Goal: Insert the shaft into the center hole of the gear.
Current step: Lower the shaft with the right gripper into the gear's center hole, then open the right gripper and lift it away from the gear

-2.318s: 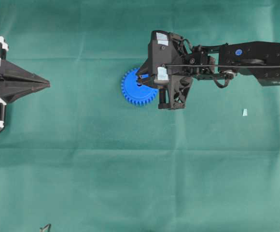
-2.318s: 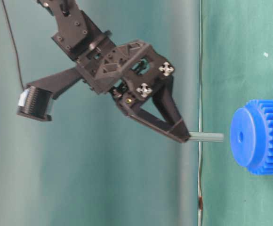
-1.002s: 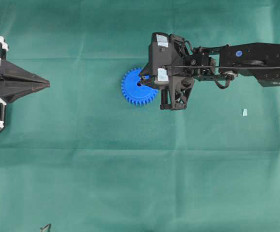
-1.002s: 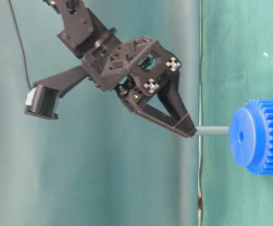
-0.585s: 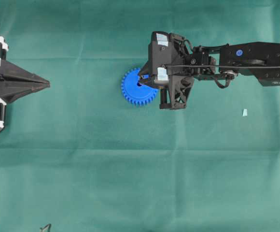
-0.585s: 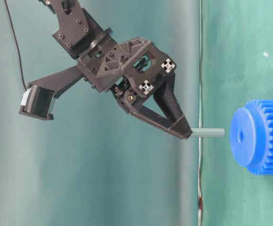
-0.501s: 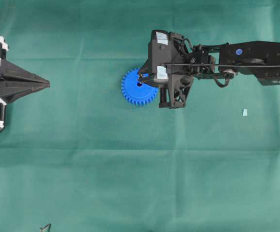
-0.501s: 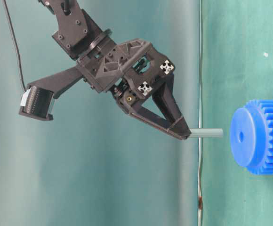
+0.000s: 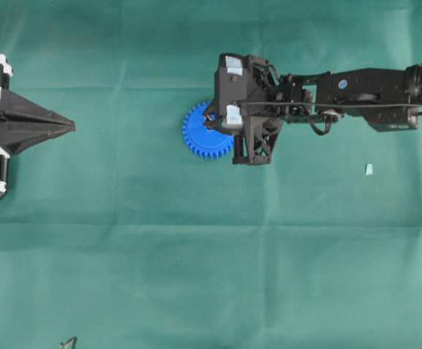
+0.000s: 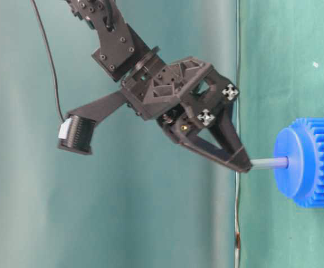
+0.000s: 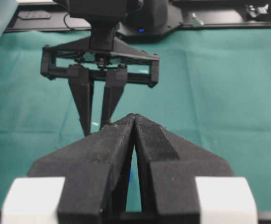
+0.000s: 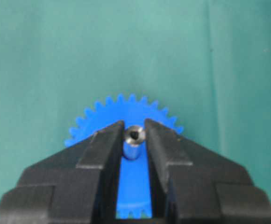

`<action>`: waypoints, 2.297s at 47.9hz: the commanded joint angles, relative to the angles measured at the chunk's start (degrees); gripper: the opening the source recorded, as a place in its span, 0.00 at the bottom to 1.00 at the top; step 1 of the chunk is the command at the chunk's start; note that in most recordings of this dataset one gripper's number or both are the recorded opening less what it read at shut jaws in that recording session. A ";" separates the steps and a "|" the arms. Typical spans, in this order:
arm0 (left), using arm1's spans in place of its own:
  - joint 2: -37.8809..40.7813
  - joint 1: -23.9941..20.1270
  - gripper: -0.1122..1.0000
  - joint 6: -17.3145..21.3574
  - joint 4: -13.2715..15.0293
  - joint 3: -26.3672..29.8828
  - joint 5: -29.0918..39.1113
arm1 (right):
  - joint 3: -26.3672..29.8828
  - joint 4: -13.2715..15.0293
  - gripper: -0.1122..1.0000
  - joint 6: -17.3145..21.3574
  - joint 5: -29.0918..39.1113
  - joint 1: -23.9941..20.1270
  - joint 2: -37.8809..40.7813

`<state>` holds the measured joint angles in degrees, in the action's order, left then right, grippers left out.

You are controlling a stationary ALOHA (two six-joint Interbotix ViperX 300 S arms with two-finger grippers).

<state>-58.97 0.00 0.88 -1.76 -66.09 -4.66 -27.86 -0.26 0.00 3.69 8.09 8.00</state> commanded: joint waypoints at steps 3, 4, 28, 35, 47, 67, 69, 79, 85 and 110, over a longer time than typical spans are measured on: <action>0.18 -0.18 0.10 0.00 -0.09 1.49 -0.26 | 0.70 0.09 0.25 0.09 -0.53 0.18 -0.35; 0.18 -0.18 0.10 0.00 -0.09 1.58 -0.26 | 0.70 0.09 0.25 0.09 -0.53 0.18 -0.35; 0.18 -0.18 0.10 0.00 -0.18 1.58 -0.26 | 0.44 0.00 0.25 0.35 -0.53 0.18 -0.18; 0.18 -0.18 0.10 0.00 -0.18 1.58 -0.26 | 0.00 0.00 0.25 0.35 -1.23 0.18 0.44; 0.35 -0.18 0.10 -0.09 -0.18 1.49 -0.26 | 0.26 0.00 0.25 0.35 -2.46 0.18 3.60; 0.53 -0.18 0.10 0.00 -0.09 1.49 -0.26 | 0.18 0.00 0.25 0.35 -2.99 0.18 3.69; 0.53 -0.18 0.10 0.00 -0.09 1.49 -0.26 | 0.26 0.00 0.25 0.35 -2.99 0.18 3.69; 0.53 -0.18 0.10 0.00 -0.18 1.49 -0.26 | 0.35 -0.18 0.25 0.44 -2.46 0.18 3.78; 0.53 -0.18 0.10 0.00 -0.09 1.41 -0.09 | 0.26 -0.18 0.26 0.44 -2.11 0.18 3.69; -0.35 -0.18 0.10 -0.09 -0.09 1.58 1.49 | 0.62 -0.18 0.96 0.53 -0.26 -0.18 -0.09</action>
<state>-59.33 -0.09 0.79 -1.76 -66.09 -2.81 -28.39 -0.35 0.44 2.55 8.35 11.51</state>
